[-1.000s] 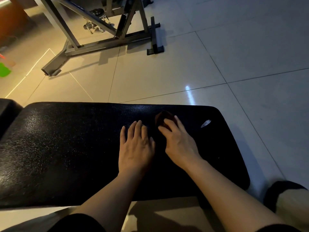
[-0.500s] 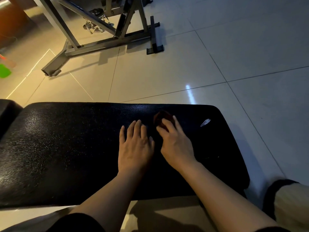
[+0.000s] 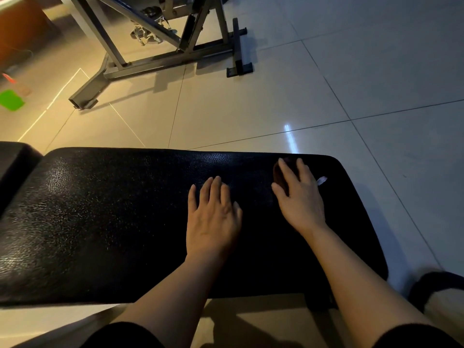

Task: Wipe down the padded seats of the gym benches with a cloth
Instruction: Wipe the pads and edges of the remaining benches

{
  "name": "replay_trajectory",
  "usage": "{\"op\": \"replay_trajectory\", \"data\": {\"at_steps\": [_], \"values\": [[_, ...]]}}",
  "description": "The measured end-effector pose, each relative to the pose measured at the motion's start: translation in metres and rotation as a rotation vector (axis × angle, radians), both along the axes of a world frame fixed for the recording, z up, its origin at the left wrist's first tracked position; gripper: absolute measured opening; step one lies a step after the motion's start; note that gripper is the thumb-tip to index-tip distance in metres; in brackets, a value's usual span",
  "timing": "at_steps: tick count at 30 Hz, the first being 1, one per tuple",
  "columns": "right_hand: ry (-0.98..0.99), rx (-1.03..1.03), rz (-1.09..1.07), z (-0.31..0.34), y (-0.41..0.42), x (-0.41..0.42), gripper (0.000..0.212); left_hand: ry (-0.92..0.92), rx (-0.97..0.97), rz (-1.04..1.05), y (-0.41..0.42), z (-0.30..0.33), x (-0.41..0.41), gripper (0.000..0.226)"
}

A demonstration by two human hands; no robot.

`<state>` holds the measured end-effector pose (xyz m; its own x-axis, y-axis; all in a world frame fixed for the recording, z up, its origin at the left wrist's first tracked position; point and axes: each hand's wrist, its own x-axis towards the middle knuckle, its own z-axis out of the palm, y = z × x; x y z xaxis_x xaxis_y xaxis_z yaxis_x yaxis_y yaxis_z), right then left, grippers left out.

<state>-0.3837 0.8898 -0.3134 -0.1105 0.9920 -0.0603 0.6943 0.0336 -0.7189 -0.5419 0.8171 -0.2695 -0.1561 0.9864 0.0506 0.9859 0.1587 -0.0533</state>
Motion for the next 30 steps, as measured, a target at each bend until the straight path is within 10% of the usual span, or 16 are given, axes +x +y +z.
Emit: {"op": "replay_trajectory", "data": {"at_steps": [14,25,30], "values": [[-0.113,0.106,0.341,0.014,0.001,-0.056,0.048,-0.018,0.030,-0.018,0.000,-0.002,0.000,0.055],[-0.101,0.006,-0.179,-0.002,0.009,-0.017,0.047,0.012,0.065,-0.024,0.001,-0.006,-0.003,0.060],[-0.122,0.135,0.180,0.007,-0.012,-0.047,0.051,0.018,-0.002,-0.183,0.000,-0.004,-0.001,0.053]]}}
